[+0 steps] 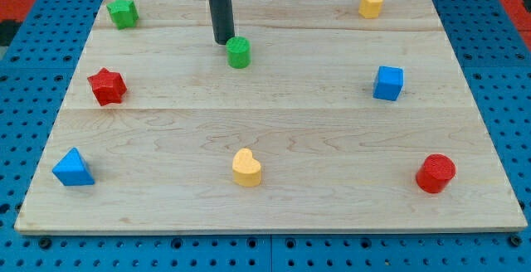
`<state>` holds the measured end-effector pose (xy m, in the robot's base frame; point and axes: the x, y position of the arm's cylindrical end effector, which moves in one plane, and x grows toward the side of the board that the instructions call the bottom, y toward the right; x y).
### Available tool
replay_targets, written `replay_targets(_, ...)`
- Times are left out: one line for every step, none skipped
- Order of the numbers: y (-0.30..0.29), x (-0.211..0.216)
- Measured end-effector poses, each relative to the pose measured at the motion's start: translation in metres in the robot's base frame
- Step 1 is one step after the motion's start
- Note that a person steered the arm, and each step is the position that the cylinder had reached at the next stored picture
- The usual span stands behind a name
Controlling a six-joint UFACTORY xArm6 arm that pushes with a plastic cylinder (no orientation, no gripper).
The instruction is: Push the green circle to the top right of yellow heart
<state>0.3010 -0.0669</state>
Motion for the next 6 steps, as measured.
replay_targets(0.011,0.003)
replay_targets(0.028,0.025)
replay_targets(0.026,0.067)
replay_targets(0.023,0.103)
replay_targets(0.020,0.071)
replay_targets(0.060,0.091)
